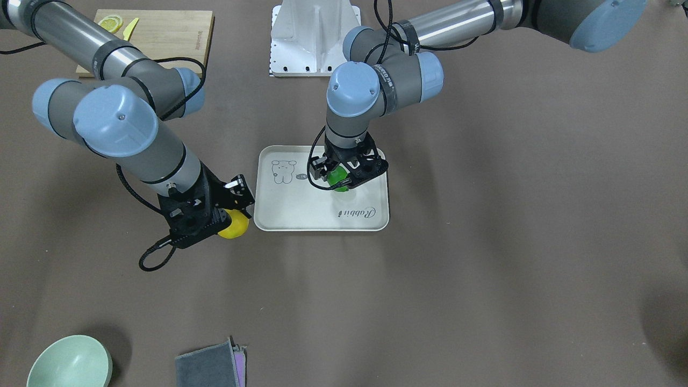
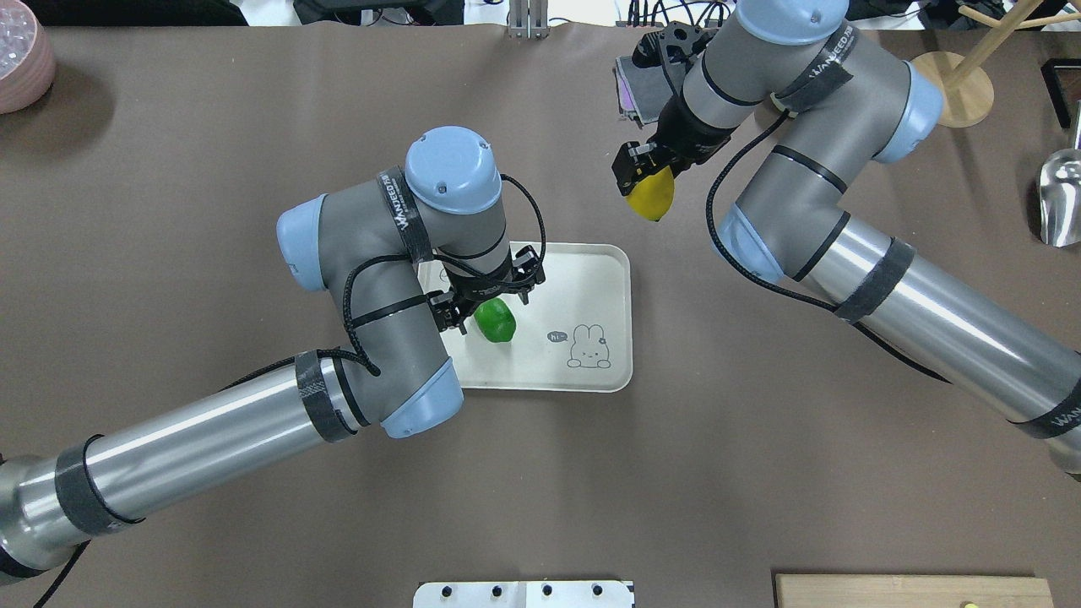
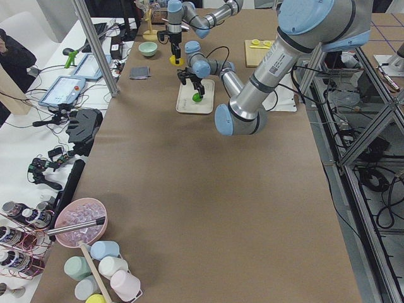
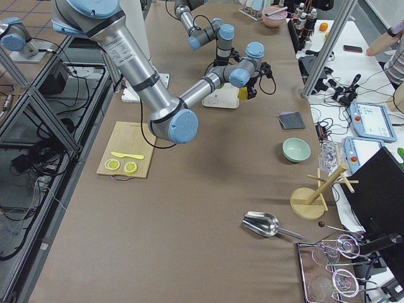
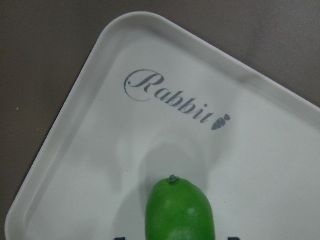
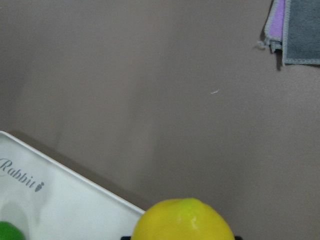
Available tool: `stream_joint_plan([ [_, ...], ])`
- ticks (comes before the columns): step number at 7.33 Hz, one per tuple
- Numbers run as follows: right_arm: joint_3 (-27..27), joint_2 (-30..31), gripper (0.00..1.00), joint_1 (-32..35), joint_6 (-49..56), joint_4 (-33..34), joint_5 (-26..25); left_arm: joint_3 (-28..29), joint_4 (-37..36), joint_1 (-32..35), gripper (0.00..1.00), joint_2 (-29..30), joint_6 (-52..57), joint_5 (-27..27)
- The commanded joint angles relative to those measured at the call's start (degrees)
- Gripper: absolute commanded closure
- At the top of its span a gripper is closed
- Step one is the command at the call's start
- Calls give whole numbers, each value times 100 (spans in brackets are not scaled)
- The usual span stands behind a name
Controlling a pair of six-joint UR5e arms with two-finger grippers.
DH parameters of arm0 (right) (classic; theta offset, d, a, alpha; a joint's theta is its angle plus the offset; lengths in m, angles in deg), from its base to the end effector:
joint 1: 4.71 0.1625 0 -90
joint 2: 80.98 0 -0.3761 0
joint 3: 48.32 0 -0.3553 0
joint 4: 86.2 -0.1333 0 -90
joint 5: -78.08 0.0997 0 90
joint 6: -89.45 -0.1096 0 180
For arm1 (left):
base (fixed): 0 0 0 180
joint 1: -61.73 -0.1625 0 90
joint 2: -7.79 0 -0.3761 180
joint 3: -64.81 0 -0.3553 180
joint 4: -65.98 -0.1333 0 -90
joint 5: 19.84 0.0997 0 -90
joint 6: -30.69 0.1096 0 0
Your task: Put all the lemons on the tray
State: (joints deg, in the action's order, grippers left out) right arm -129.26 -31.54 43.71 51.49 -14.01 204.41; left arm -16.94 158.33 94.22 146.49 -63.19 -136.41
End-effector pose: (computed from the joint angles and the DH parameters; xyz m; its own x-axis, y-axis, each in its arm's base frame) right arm -0.3998 -0.5536 0.2446 0.5062 -0.3865 0.7709 0.1538 0.9201 0.3602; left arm 0.5390 -0.4432 0.1844 0.6023 -0.4553 -0.6557 0.2654 0.8889 -0.3734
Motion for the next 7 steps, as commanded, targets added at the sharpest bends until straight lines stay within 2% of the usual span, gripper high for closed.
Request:
stream_joint_plan([
  [1,324,-30,97,-252,-637,-214,198,-513,-67,465,1,-523,594,-468],
  [3,578,-48,97,-595,-993,-214,619,-1357,-76,1326,1,-1648,1753,-1181],
  [4,658,-56,97,-753,-1038,-232,795,-1526,-85,1687,1,-2001,2307,-1367],
  [6,685,-65,96,-833,-1047,-223,815,-1790,-364,2285,1,-2451,3319,-1753],
  [7,676,-83,41,-834,-1029,-232,806,-2009,-784,2453,1,-2583,3793,-1807],
])
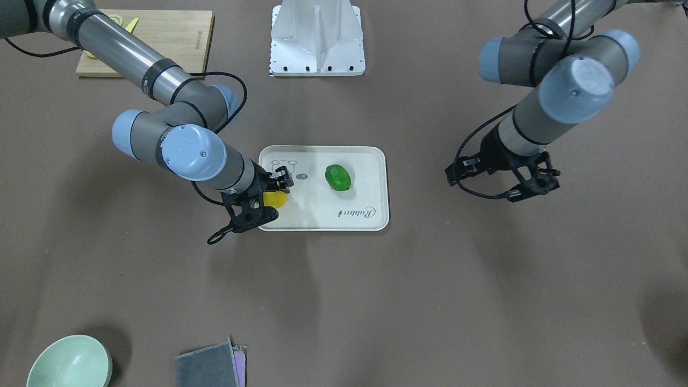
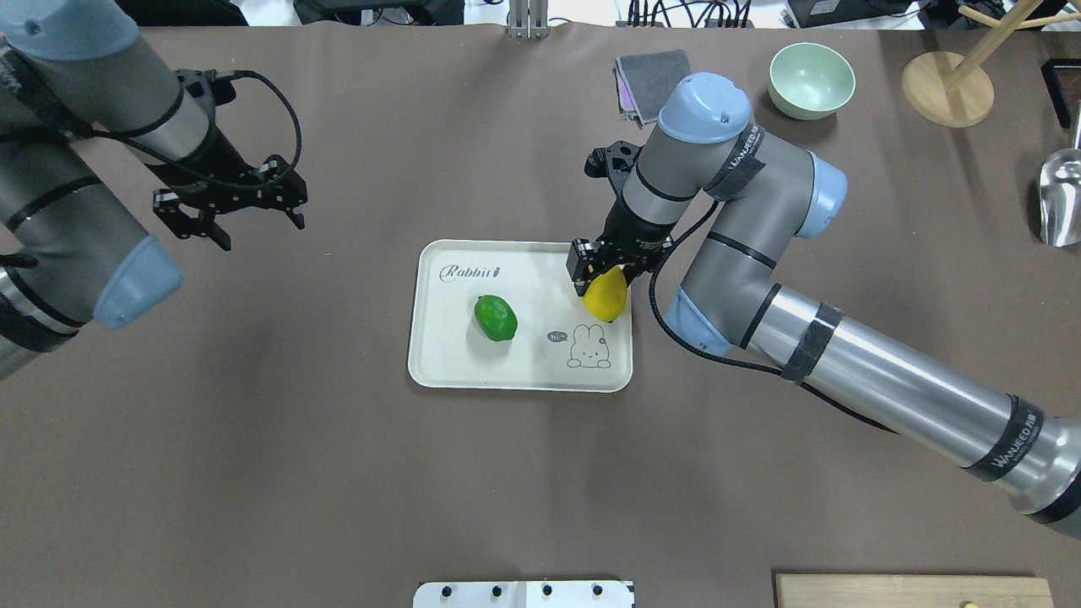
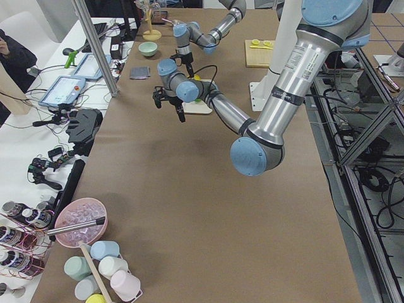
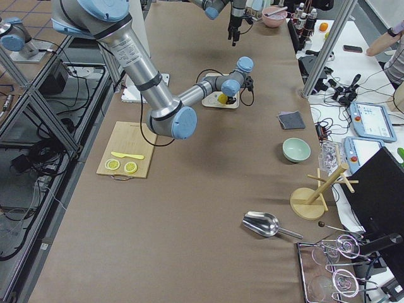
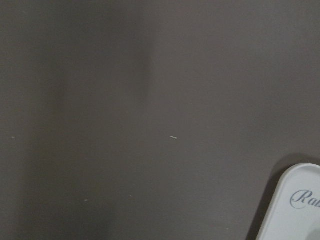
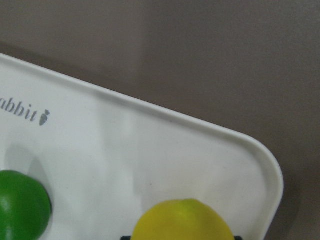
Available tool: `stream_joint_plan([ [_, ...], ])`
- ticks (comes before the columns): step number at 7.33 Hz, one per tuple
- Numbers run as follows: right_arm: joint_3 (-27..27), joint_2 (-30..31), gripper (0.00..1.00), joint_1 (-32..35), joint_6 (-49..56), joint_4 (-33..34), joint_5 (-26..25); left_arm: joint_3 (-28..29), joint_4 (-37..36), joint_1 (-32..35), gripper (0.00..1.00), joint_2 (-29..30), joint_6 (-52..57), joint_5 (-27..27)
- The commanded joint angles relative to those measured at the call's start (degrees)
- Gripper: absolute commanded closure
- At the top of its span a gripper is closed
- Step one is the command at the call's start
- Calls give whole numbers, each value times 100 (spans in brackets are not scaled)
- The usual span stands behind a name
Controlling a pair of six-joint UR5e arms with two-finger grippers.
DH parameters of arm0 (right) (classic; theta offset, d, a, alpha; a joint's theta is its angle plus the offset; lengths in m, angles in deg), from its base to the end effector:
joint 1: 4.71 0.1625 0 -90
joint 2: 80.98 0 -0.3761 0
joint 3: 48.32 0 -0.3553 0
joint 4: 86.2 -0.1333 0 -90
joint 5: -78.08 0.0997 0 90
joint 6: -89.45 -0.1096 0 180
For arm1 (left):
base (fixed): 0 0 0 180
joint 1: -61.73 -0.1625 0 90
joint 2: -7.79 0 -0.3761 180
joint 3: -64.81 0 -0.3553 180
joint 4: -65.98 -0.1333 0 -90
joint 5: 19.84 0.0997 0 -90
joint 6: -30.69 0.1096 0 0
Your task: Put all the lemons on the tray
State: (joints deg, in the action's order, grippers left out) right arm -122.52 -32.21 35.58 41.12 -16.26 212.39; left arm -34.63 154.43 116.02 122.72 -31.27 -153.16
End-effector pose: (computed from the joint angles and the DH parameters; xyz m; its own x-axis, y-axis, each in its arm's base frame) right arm -0.4931 -0.4924 0.2767 0.4545 -0.2384 0.8583 0.2937 0.9497 0.1083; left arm 0.2907 -0.5039 0.3159 0.6086 -0.2607 -0.7494 0.0993 0.9621 -0.2541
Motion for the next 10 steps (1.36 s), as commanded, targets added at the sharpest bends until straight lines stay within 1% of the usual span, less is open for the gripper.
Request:
stream_joint_plan([
  [1,-7,-16,0,-4,25,-15,-10,-452,-651,388,1,-382,1059,-132],
  [3,-68,-16,0,144,42,-24,8,-751,-619,547,1,-1170,1973,-106],
  [4,-86,-7,0,372,43,-24,104,-753,-471,626,1,-1610,2491,-88],
  [5,-104,27,0,565,43,-24,305,-700,-173,792,1,-2049,3018,-79],
  [6,-113,89,0,846,60,-33,507,-552,-23,994,1,-2323,3519,-45],
  [7,-113,255,0,1057,112,-189,726,-350,-4,1266,1,-2422,4020,138],
  [8,-69,639,0,1181,191,-1000,728,-61,-3,1651,1,-2423,4460,184],
  [9,-60,1191,0,1383,366,-1818,807,194,5,2081,1,-2440,4743,141],
  [10,-103,1658,0,1576,716,-2191,1103,310,14,2469,1,-2684,5303,132],
])
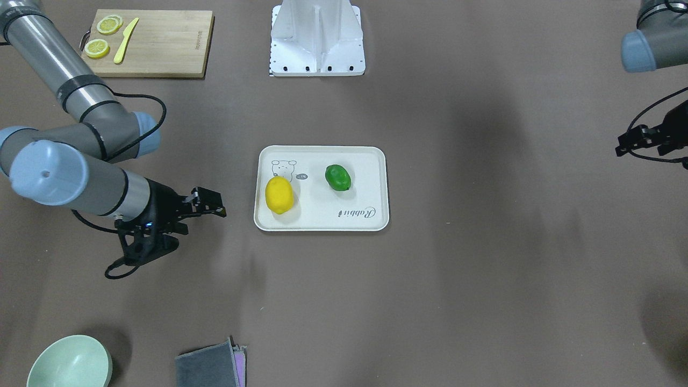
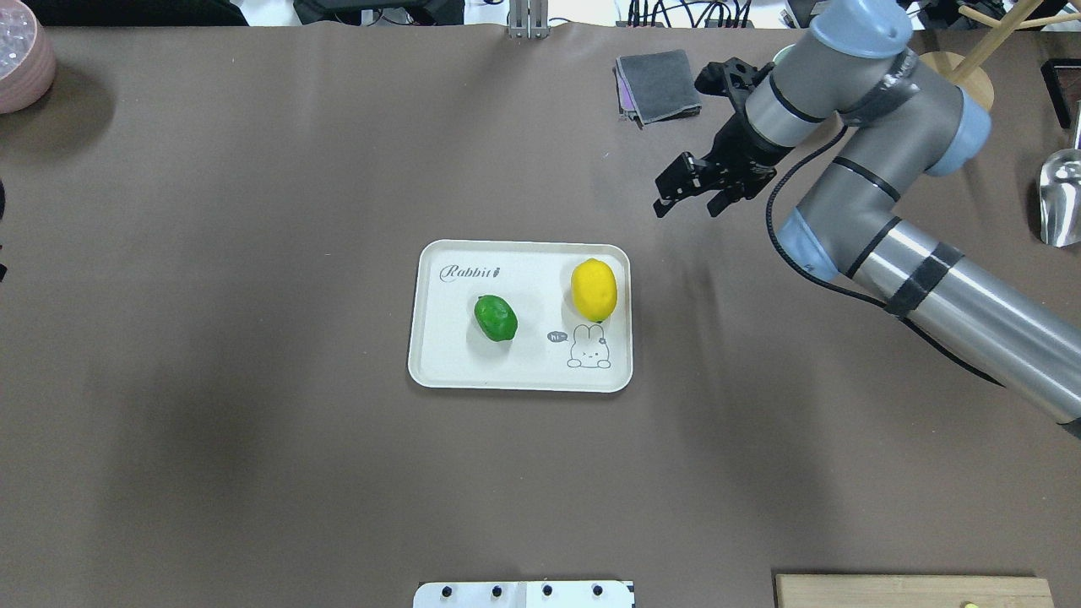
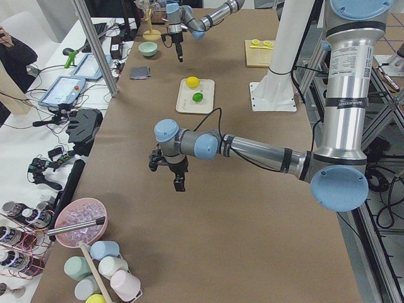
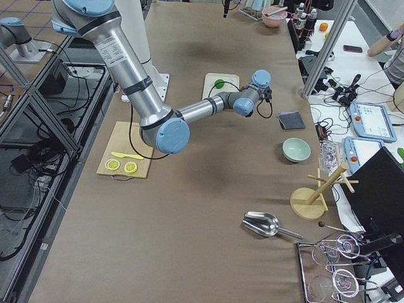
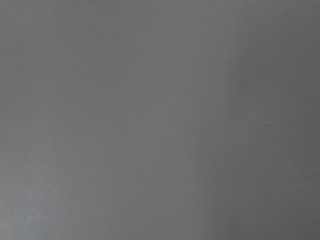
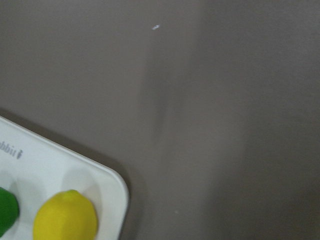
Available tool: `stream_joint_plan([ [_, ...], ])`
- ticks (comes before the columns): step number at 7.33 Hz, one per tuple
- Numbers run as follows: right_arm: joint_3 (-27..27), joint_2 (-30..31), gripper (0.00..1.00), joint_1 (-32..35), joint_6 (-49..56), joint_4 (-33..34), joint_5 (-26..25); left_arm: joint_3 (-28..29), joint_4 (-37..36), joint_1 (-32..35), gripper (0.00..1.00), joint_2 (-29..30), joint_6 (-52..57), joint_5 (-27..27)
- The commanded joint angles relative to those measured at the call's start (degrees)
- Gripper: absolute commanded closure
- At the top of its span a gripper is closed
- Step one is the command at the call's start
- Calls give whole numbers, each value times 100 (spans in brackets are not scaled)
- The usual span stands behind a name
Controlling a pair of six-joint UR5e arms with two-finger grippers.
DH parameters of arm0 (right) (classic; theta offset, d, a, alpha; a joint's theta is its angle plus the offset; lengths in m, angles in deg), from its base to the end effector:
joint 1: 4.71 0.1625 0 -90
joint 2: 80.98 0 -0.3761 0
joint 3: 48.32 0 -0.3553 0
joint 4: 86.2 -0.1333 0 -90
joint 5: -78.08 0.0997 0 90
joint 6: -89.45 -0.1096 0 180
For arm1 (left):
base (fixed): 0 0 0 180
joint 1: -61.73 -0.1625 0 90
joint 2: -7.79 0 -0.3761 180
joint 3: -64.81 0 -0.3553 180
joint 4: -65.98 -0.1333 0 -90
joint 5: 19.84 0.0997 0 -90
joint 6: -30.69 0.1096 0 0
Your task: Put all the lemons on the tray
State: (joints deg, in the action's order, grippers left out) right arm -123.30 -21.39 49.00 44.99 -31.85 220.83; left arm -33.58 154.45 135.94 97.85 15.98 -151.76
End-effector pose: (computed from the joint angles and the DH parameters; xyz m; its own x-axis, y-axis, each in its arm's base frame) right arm -0.3459 -0.5489 0.3568 0.3474 -0.2568 0.9019 0.1805 0.9621 0.2044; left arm 0.0675 -0.4596 0.5553 0.7399 0.0282 -0.6721 -0.0850 0.9950 -0.0519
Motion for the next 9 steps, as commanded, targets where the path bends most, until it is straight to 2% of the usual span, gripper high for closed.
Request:
stream_joint_plan([
  [1,-173,946,0,340,376,-889,427,250,4,785,1,-443,1044,-1],
  [3,-997,1649,1,394,272,-848,420,329,4,1400,1,-647,1146,43],
  [4,-1236,2000,1,481,271,-847,403,390,13,1621,1,-744,1155,43],
  [6,-2024,2852,1,850,263,-350,403,348,-5,1764,1,-912,1620,-140],
  [8,-2143,3199,1,1157,271,-224,351,-29,-180,1764,1,-1025,1594,-256],
  [9,-2152,3208,1,1394,350,186,167,-188,-407,1755,1,-1017,1585,-247],
])
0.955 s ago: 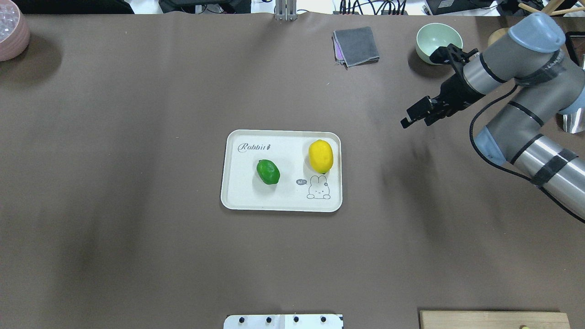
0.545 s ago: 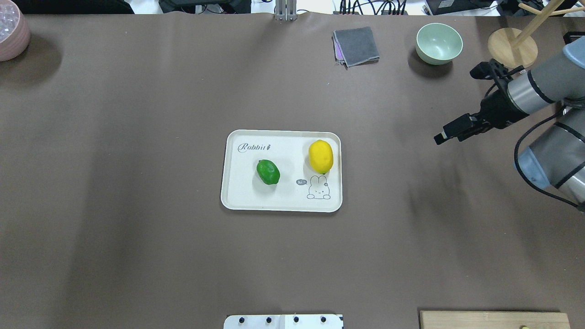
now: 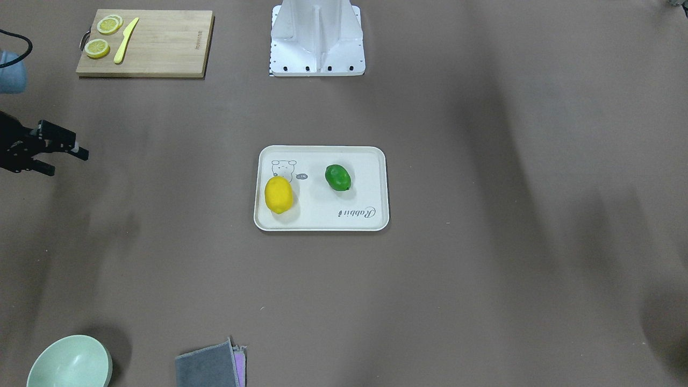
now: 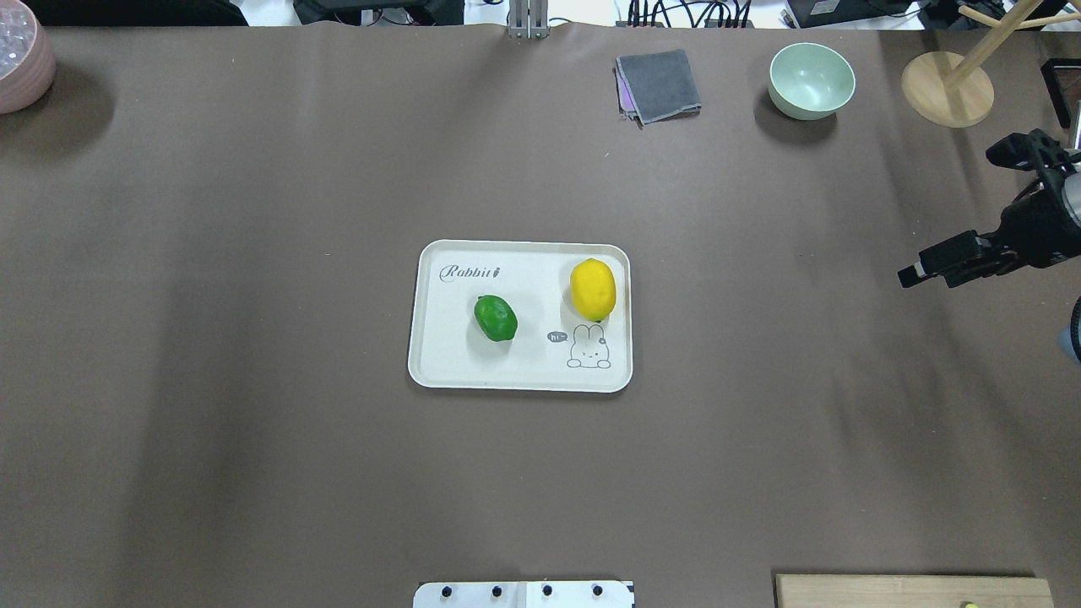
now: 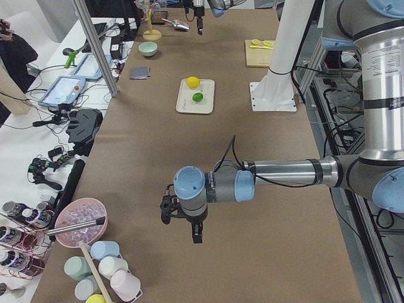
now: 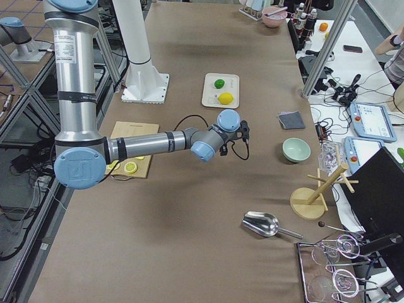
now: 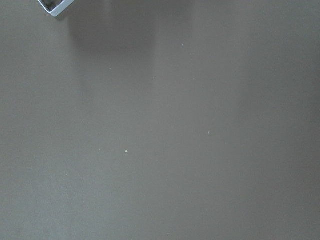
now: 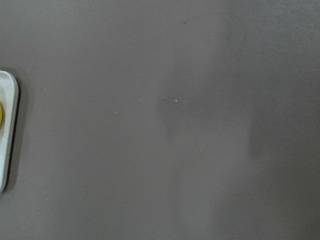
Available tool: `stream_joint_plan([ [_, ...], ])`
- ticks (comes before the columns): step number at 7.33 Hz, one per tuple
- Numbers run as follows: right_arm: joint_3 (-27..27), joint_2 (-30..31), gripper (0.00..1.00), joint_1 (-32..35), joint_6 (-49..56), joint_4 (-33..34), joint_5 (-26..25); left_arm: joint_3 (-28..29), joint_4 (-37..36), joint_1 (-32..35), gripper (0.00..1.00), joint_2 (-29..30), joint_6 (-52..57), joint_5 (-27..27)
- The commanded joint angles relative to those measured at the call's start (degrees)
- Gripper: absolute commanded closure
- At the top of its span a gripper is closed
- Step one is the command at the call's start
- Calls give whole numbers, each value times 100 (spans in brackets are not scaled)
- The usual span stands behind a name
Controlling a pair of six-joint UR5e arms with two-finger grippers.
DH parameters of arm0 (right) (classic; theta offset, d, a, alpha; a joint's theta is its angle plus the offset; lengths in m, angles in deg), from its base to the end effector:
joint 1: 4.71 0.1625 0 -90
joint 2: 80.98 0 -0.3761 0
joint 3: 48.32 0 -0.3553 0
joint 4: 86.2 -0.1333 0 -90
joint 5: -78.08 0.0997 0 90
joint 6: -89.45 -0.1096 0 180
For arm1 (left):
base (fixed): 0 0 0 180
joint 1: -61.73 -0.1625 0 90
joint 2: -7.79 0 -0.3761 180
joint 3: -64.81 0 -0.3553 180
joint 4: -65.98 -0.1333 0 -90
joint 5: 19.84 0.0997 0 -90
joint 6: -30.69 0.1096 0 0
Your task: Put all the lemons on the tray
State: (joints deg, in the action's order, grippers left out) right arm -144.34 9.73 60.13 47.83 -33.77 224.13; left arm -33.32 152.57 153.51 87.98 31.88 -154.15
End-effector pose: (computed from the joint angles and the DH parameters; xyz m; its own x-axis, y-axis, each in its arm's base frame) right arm -0.1588 -0.4378 0.4827 0.4054 -0.1189 0.9064 0.0566 0.9929 0.1050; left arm -0.0686 -0.3815 0.6305 0.7138 -0.0635 -0.6975 0.0161 0.9971 -0.0743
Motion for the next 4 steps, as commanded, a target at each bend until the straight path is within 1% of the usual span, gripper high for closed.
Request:
stream_joint_plan([
  [1,-188,88,1,389,170,904,-599,-259,-230,-2,1,-22,-5,-42],
  [2,-259,79,1,485,754,1692,-1030,-259,-221,-2,1,-22,4,-51],
  [3,-216,44,1,869,1622,2597,-1191,-259,-221,-2,1,-30,30,-51],
  [4,-207,9,2,1143,2074,3163,-1184,-233,-239,-11,2,-4,56,-51],
])
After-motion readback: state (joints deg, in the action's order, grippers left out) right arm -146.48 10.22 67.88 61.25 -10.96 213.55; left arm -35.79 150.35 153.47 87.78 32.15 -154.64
